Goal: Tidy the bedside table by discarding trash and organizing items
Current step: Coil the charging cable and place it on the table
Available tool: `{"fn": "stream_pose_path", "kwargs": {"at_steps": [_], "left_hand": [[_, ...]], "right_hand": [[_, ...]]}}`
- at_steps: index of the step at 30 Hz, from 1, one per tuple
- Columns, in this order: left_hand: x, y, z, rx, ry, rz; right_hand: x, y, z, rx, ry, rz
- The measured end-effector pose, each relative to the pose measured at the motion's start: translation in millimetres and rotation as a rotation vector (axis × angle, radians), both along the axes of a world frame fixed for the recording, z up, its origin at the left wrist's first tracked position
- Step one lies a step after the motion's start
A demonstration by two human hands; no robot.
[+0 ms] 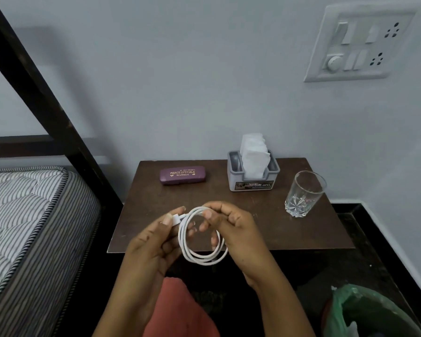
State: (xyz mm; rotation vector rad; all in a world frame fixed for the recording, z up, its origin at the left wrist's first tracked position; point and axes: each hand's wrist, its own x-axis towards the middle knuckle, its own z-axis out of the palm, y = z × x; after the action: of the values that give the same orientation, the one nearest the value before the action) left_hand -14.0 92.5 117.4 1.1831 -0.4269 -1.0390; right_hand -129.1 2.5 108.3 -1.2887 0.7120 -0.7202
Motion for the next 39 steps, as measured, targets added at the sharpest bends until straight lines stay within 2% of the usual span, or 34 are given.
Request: {"fn": "stream_pose_path", "kwargs": {"at_steps": [4,9,13,18,22,26,30,32,36,39], "left_hand": [[9,6,-5,0.069,0.014,0.020],[11,7,-9,0.097,0.058,0.001],[6,6,-8,0.120,0.129,-0.141],[11,10,-12,0.164,0.272,-0.197],[20,11,-16,0.179,0.263,-0.145],[16,8,-18,0.201,0.248,-0.178],[11,8,-21,0.238,0.049,-0.186],[8,8,-23,0.192,0.034,-0.156],[4,4,-22,0.097,0.078,-0.090],[4,3,-20,0.046,0.130,-0.115]], "right_hand": [[-7,-4,-4,0.046,0.040,0.078],[-1,-2,-9,0.120,0.031,0.006],[3,-2,-10,0.021,0.041,-0.057],[2,0,-8,-0.088,0.045,-0.029],[-4,-6,-12,-0.122,0.121,0.018],[-3,-4,-13,-0.121,0.171,0.073],[-1,-1,-15,-0.149,0.195,0.114],[0,-1,-16,-0.068,0.176,0.095],[-5,-8,-16,0.285,-0.007,0.110],[-14,-12,-18,0.319,-0.033,0.184]]}}
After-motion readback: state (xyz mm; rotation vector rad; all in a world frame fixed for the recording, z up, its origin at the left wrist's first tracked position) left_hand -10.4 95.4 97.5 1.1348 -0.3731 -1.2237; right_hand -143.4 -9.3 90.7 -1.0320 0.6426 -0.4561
